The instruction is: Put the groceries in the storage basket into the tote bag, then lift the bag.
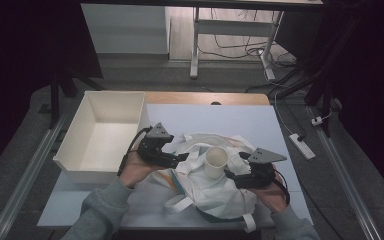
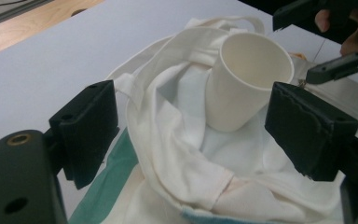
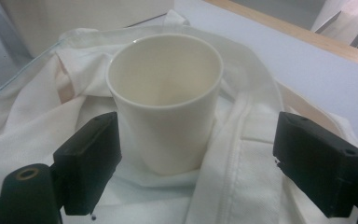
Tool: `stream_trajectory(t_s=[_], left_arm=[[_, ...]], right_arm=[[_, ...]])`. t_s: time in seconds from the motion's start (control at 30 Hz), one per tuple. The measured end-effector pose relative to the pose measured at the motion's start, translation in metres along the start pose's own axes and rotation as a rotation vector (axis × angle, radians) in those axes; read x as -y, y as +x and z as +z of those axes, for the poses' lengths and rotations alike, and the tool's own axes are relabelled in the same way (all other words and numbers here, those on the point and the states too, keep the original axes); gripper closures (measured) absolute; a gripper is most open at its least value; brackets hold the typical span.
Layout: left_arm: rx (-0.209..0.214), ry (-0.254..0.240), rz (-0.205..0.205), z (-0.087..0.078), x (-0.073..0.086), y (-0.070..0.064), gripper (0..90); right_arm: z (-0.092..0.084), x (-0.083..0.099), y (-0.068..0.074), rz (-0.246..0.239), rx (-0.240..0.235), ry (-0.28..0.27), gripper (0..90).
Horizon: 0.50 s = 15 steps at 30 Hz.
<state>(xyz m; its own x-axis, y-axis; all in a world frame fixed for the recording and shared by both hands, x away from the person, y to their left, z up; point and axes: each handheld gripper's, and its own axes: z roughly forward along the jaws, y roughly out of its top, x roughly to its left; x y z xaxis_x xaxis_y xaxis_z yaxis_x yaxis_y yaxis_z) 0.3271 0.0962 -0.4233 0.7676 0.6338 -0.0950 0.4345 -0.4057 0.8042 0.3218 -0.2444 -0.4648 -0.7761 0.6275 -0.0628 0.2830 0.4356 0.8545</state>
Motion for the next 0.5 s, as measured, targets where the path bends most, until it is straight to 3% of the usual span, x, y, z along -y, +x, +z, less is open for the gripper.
stream_trajectory(t_s=[0.23, 0.5], left_arm=[[0.002, 0.023, -0.003, -0.005, 0.01, -0.008, 19.4], [-0.009, 0.051, 0.0, 0.001, 0.02, -0.02, 20.0]], right_arm=[[-0.008, 0.006, -0.005, 0.007, 0.015, -0.004, 18.4], [-0.013, 0.008, -0.008, 0.006, 0.034, -0.002, 19.4]])
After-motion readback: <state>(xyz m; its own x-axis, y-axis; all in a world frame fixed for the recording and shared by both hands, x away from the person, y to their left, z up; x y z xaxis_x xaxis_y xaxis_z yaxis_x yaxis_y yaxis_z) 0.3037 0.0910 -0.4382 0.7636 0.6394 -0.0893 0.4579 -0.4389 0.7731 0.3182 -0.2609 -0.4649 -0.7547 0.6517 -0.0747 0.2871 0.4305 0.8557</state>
